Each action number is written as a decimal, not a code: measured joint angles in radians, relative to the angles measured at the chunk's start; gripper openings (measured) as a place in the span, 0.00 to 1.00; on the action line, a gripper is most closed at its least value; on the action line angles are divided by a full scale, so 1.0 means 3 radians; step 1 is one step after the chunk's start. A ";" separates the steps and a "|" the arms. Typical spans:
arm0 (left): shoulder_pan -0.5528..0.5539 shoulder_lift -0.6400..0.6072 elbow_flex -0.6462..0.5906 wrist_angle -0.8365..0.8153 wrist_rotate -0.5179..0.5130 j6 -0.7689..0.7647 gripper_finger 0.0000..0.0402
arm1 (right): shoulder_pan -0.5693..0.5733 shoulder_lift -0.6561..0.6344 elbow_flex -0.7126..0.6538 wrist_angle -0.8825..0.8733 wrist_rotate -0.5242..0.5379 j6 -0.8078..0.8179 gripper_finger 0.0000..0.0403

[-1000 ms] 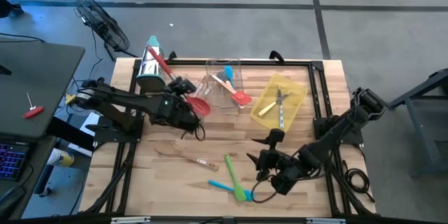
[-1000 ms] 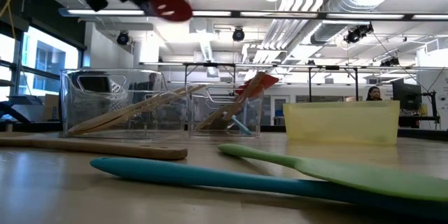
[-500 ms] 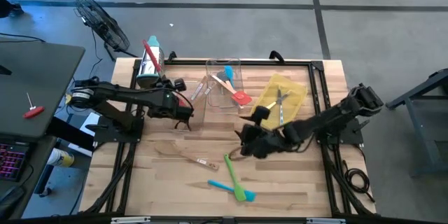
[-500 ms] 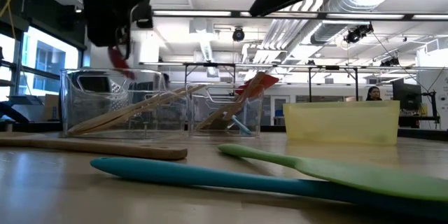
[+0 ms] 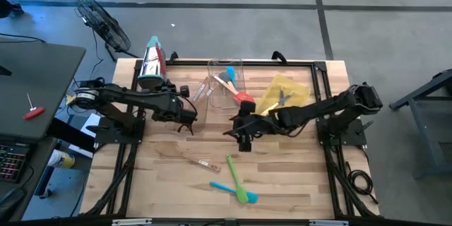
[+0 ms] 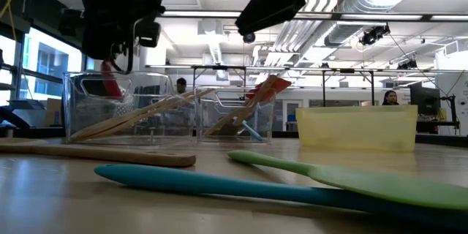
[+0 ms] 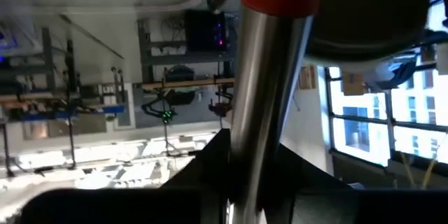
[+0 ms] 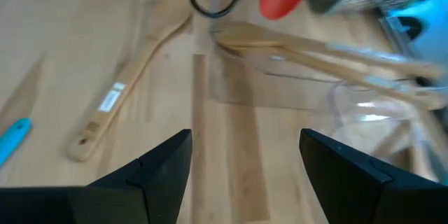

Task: Pick & Place Kitchen Items
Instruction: Put the red serving spoon into the left transparent bin

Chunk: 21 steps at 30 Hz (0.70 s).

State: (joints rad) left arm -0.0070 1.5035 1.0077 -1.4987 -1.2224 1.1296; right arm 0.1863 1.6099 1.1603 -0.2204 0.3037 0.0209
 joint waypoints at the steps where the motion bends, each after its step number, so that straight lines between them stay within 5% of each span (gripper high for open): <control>1: 0.0001 0.0038 0.0000 0.0038 0.0006 0.0003 0.12 | -0.0017 0.0011 0.0000 -0.0024 -0.0050 -0.0010 0.64; 21: -0.0419 0.0285 0.0892 0.0046 0.0133 0.0049 0.11 | -0.0243 0.0040 -0.0275 0.0201 -0.0451 -0.0379 0.64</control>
State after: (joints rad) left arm -0.1329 1.5890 1.2752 -1.4849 -1.1824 1.1442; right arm 0.1136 1.6218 1.0779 -0.1600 0.1684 -0.0928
